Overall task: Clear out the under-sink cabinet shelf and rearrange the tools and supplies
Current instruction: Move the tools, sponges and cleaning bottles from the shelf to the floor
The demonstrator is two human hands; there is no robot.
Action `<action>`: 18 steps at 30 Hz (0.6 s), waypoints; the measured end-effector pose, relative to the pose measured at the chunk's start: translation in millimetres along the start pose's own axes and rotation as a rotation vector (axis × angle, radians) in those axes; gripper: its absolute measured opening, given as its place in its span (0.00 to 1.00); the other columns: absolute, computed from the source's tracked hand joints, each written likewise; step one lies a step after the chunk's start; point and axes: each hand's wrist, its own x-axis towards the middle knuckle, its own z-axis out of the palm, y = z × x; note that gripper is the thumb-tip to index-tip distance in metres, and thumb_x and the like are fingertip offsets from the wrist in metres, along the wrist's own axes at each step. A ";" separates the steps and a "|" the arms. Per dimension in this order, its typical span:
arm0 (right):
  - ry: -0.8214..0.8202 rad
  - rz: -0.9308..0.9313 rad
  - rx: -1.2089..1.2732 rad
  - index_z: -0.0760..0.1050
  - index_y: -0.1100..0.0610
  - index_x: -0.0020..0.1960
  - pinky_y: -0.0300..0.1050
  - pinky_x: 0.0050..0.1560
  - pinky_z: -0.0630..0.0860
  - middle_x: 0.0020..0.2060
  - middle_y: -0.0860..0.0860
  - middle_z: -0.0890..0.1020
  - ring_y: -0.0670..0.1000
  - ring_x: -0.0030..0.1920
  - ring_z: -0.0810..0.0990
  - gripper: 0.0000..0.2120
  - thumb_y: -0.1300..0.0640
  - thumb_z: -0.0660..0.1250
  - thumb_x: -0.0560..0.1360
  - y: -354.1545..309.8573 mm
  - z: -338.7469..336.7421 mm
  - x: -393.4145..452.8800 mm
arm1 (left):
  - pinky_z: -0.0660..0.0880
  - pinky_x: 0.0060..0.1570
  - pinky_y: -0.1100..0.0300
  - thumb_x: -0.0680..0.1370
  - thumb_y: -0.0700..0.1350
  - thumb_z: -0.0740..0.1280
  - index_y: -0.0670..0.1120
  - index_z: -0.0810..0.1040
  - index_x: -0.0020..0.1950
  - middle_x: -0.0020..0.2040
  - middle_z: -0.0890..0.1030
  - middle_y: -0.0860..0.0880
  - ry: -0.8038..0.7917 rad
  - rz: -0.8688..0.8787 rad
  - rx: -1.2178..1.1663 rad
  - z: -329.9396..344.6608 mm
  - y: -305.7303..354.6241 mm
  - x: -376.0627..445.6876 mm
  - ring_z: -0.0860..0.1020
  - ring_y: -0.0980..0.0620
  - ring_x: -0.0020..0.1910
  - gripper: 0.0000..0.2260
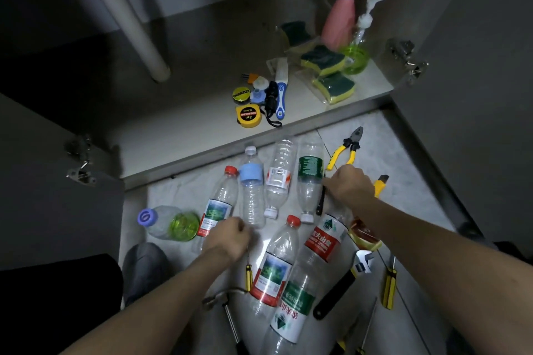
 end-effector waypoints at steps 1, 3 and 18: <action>0.015 0.003 0.041 0.79 0.57 0.44 0.50 0.47 0.80 0.42 0.55 0.83 0.59 0.44 0.82 0.17 0.42 0.68 0.75 -5.3 -2.9 4.7 | 0.75 0.47 0.57 0.79 0.50 0.63 0.48 0.80 0.47 0.49 0.84 0.46 0.029 0.017 -0.020 -8.0 7.6 5.9 0.81 0.45 0.51 0.09; 0.036 -0.025 0.181 0.79 0.56 0.45 0.51 0.49 0.80 0.43 0.55 0.83 0.58 0.45 0.81 0.11 0.48 0.66 0.76 -20.8 -10.7 12.5 | 0.76 0.49 0.56 0.79 0.49 0.63 0.47 0.81 0.49 0.50 0.84 0.45 0.105 0.051 -0.062 -27.0 24.8 18.9 0.81 0.43 0.52 0.09; 0.239 -0.641 -0.255 0.81 0.52 0.53 0.48 0.45 0.71 0.52 0.59 0.83 0.63 0.54 0.80 0.11 0.52 0.61 0.78 -150.9 -70.7 64.4 | 0.72 0.58 0.49 0.72 0.59 0.73 0.49 0.65 0.72 0.69 0.68 0.45 0.431 0.155 0.080 -129.0 116.6 148.7 0.67 0.43 0.69 0.33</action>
